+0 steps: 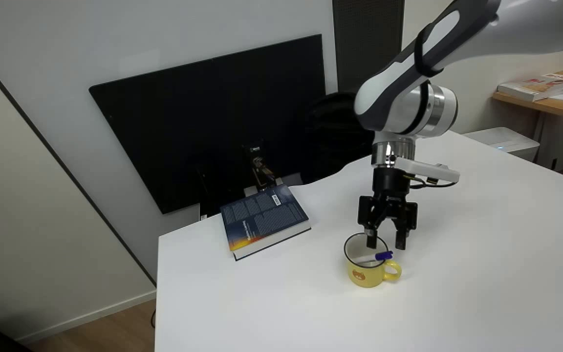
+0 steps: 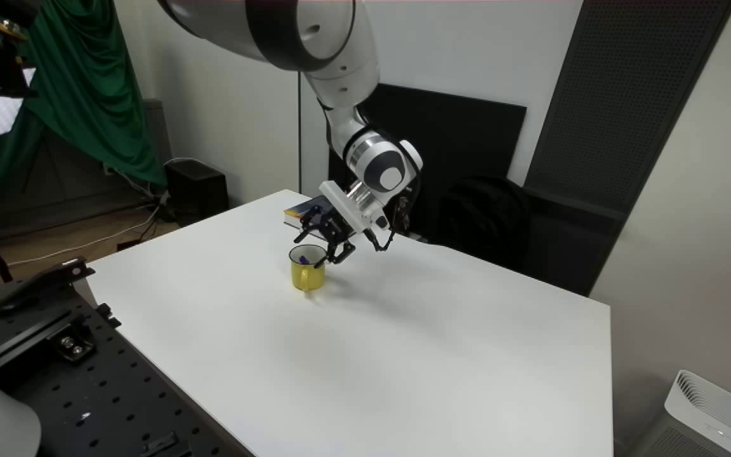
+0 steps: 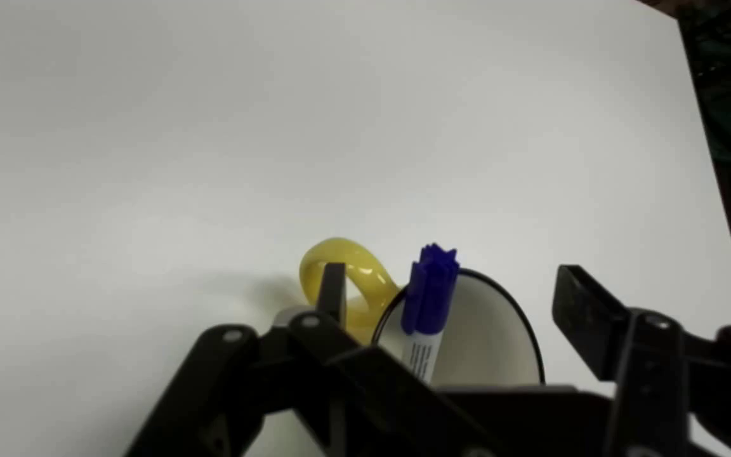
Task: Put the marker in the mug
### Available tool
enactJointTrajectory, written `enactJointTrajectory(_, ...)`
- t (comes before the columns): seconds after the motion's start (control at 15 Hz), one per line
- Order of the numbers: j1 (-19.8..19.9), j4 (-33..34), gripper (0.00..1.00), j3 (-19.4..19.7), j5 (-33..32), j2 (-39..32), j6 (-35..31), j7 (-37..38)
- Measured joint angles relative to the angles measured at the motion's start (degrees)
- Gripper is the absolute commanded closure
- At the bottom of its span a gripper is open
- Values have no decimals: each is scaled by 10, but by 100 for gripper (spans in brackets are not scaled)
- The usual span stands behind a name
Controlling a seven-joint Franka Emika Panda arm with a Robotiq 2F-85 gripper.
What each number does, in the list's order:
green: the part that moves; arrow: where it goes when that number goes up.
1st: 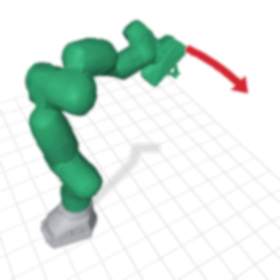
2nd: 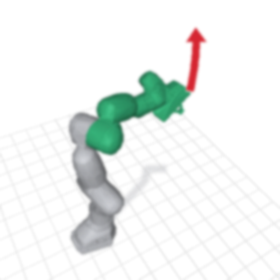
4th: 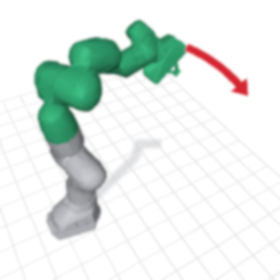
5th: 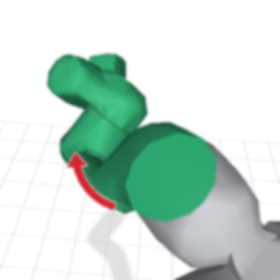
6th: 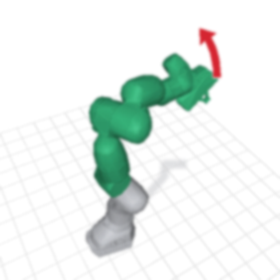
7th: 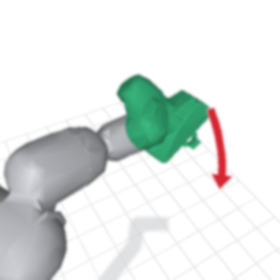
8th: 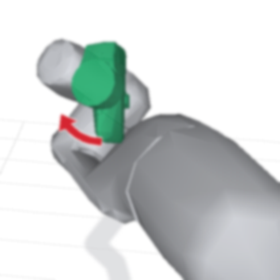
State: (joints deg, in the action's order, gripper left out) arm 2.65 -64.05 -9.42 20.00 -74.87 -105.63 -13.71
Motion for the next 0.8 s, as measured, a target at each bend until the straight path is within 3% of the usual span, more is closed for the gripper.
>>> enactJointTrajectory(0.4, -67, -35, 0, 43, -72, 36, -150, 1)
enactJointTrajectory(0.8, -126, -151, 0, 97, -110, 85, -413, 13)
